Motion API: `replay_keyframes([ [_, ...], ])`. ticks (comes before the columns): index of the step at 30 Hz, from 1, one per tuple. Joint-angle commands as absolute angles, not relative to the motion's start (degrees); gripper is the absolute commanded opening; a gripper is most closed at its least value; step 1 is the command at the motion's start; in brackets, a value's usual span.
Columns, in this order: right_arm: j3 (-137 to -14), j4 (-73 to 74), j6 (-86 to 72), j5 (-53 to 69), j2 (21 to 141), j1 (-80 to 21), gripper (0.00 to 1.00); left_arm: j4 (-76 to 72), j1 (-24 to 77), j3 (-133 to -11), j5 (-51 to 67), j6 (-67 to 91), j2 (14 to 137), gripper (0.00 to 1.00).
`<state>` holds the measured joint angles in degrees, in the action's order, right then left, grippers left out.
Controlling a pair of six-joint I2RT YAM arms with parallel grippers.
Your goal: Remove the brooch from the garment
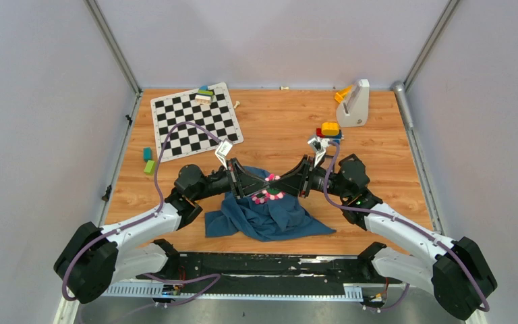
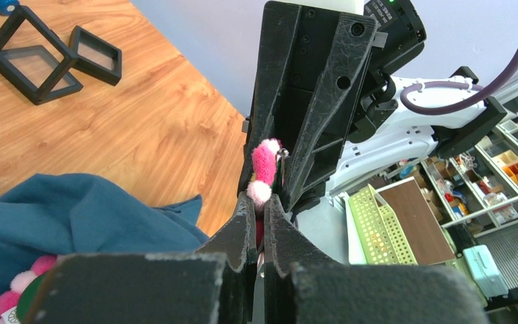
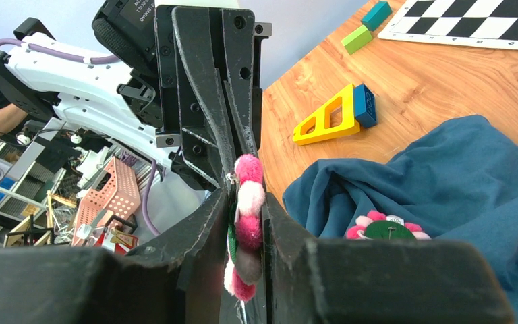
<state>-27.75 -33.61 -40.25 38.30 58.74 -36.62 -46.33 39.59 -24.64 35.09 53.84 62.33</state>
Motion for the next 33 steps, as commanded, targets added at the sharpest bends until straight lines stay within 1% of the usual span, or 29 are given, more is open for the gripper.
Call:
replay_keyframes([
  [1,-30.03,-32.08,-40.27,38.73,59.80,-37.27,0.21,-49.57,40.43,-26.24,36.10,53.53,60.98,0.00],
  [4,-29.63,-32.53,-40.61,38.52,59.69,-37.27,0.23,-49.15,40.45,-25.88,35.15,53.46,60.29,0.00],
  [6,-29.33,-32.69,-40.44,38.42,59.36,-37.27,0.33,-48.34,40.43,-25.65,34.13,53.40,59.48,0.00],
  [7,-29.20,-32.69,-40.39,38.35,59.21,-37.27,0.35,-47.99,40.43,-25.55,33.45,53.33,59.27,0.00],
  [15,-28.52,-31.25,-39.73,37.88,57.69,-37.26,0.38,-45.64,40.43,-25.53,31.82,52.97,58.41,0.00],
  [17,-28.18,-30.97,-39.66,37.75,57.11,-37.25,0.40,-45.48,40.43,-25.57,31.83,52.95,58.53,0.00],
  [24,-28.13,-29.97,-39.83,36.22,55.40,-37.18,0.41,-45.65,40.47,-25.73,31.89,53.09,58.88,0.00],
  [27,-28.15,-30.56,-40.28,35.80,55.32,-37.18,0.45,-45.47,40.48,-25.79,31.96,52.78,58.99,0.00],
  [33,-28.69,-32.10,-41.42,36.20,56.53,-37.18,0.45,-45.69,40.44,-25.91,32.32,52.73,59.60,0.00],
])
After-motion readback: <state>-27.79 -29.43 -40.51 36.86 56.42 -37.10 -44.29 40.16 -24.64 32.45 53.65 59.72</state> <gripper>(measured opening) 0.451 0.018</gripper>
